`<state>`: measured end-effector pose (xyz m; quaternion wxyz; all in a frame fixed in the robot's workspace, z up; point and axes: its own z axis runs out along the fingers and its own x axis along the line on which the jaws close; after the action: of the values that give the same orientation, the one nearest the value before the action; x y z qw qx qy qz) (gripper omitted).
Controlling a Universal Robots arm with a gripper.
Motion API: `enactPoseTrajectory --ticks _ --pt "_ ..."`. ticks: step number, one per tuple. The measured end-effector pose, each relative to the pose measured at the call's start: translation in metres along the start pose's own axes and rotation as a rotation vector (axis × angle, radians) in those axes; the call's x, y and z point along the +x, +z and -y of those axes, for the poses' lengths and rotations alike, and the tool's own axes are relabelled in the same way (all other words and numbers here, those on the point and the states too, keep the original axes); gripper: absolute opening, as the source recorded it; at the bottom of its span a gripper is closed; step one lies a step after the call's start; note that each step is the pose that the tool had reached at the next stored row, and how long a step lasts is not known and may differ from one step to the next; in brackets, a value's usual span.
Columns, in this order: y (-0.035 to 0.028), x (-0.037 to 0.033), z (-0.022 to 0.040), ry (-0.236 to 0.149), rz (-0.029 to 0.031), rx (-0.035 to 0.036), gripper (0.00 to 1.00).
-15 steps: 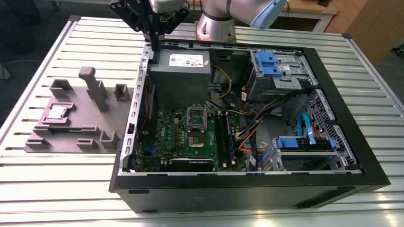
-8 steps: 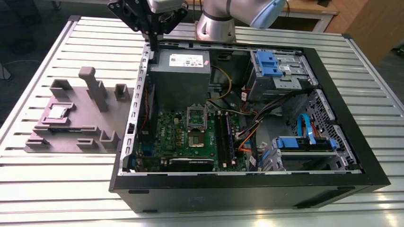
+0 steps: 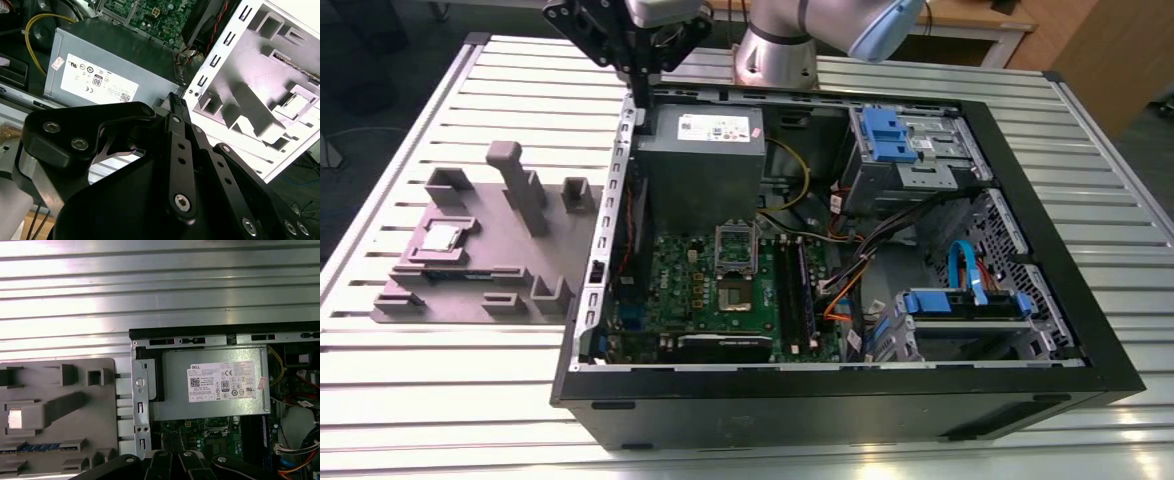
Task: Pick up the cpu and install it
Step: 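Reach for the cpu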
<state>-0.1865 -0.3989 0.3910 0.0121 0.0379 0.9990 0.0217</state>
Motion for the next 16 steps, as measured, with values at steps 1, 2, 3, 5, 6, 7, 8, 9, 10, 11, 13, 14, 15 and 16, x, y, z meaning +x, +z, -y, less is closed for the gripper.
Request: enactPoseTrajectory --ticks 1,2,3,5,6,7,8,9,10,11,13,14,15,16 --pt "0.0000 0.0004 0.0000 0.000 0.0000 0.0000 0.11" --pt "0.0000 0.0008 0.0001 0.000 0.0000 0.0000 0.11" --pt "0.0000 0.0012 0.0001 0.000 0.0001 -0.0001 0.11" --pt "0.0000 0.0019 0.0002 0.000 0.0000 0.0000 0.11" --pt "0.0000 0.0021 0.0002 0.000 0.0000 0.0000 0.11" --pt "0.0000 0.0023 0.0002 0.000 0.0000 0.0000 0.11" --pt "0.0000 0.0026 0.0002 0.000 0.0000 0.0000 0.11" --pt "0.0000 0.0028 0.0002 0.000 0.0001 0.0000 0.11" --pt "0.0000 0.0030 0.0002 0.000 0.0000 0.0000 0.11" --pt "0.0001 0.0032 0.0003 0.000 0.0001 -0.0001 0.11" --pt "0.0001 0.0037 0.0003 0.000 0.0001 0.0000 0.11" --pt "0.0001 0.0039 0.0003 0.000 0.0000 0.0000 0.11" --pt "0.0000 0.0041 0.0003 0.000 0.0000 0.0000 0.11" --pt "0.0000 0.0043 0.0003 0.000 0.0000 0.0000 0.11"
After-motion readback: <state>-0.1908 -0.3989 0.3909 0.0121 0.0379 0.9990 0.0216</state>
